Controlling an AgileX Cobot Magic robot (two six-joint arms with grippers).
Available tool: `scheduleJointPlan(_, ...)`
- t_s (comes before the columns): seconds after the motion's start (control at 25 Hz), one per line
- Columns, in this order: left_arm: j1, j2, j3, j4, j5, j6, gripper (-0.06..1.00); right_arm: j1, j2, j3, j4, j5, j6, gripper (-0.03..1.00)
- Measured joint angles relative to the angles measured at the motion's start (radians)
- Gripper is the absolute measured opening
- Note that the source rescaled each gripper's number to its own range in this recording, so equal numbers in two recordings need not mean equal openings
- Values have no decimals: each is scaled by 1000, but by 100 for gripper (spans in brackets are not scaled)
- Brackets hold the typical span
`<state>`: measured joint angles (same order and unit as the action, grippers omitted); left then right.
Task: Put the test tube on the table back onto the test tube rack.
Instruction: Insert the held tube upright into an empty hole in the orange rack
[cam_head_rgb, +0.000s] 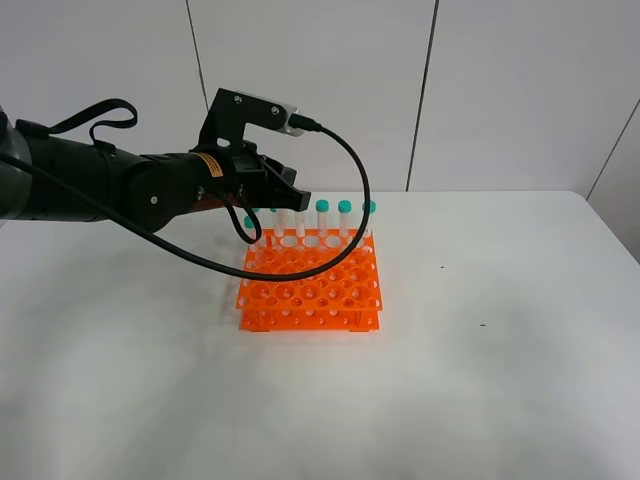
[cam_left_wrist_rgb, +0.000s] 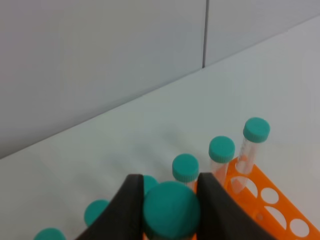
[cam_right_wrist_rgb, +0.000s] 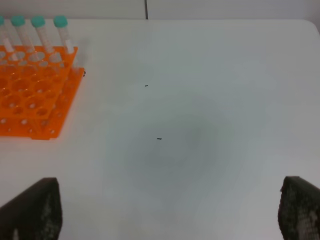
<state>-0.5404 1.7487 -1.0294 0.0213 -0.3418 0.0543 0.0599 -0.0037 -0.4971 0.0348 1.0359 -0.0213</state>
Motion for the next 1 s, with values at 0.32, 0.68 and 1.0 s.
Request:
scheduleJointPlan(0.32, 31, 63, 0, 3, -19, -54, 0, 0, 0, 0, 0, 0, 0, 93)
scheduleJointPlan(0.68, 50, 76, -1, 4, -68, -84, 0, 0, 0, 0, 0, 0, 0, 93)
scheduleJointPlan(1.0, 50, 114, -1, 4, -103, -102, 0, 0, 0, 0, 0, 0, 0, 93)
